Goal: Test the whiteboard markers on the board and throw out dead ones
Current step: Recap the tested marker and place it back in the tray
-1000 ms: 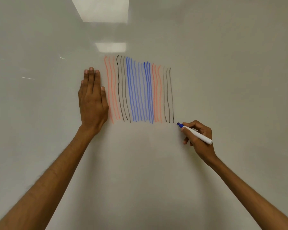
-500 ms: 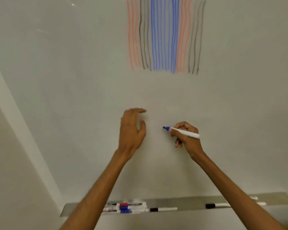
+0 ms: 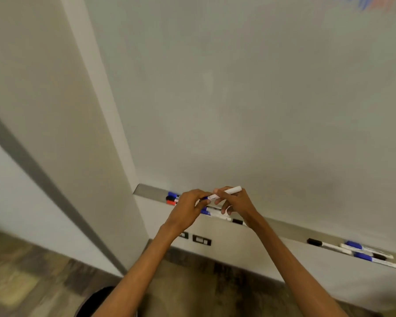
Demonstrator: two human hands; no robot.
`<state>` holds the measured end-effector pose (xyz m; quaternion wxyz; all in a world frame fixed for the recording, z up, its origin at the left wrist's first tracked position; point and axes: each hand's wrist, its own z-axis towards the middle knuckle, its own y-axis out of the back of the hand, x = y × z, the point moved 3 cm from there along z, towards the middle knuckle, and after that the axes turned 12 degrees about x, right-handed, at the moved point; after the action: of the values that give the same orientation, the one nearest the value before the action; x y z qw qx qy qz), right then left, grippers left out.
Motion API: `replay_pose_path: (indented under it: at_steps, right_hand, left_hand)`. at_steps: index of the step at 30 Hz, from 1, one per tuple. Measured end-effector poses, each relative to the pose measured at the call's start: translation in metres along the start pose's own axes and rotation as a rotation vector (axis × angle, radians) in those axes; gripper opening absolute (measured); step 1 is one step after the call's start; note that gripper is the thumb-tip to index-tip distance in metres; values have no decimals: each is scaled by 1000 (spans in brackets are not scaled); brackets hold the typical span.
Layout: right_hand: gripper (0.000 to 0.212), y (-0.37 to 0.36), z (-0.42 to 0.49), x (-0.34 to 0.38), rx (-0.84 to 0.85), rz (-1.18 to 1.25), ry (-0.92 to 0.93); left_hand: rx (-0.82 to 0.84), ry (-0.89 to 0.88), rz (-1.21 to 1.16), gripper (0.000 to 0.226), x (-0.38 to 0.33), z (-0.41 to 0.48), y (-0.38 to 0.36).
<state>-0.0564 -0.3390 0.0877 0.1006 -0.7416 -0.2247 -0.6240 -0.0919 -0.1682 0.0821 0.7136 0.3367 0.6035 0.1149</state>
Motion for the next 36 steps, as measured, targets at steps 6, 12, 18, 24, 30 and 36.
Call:
replay_pose_path:
  at_steps: [6, 12, 18, 24, 30, 36]
  right_hand:
    - [17, -71, 11, -34, 164, -76, -48]
    - [15, -135, 24, -51, 331, -161, -68]
    - [14, -208, 34, -67, 509, -255, -68]
    - [50, -277, 39, -77, 759, -251, -186]
    - [87, -313, 37, -107, 1066, -414, -375]
    - [80, -311, 38, -117, 1037, -393, -419]
  left_hand:
    - [-127, 229, 38, 20, 58, -70, 8]
    - [-187, 429, 59, 17, 105, -151, 26]
    - [-288, 600, 86, 18, 133, -226, 37]
    - [-433, 786, 202, 37, 149, -282, 49]
    - [-513, 902, 224, 40, 153, -311, 53]
    - [-499, 866, 195, 37, 158, -305, 45]
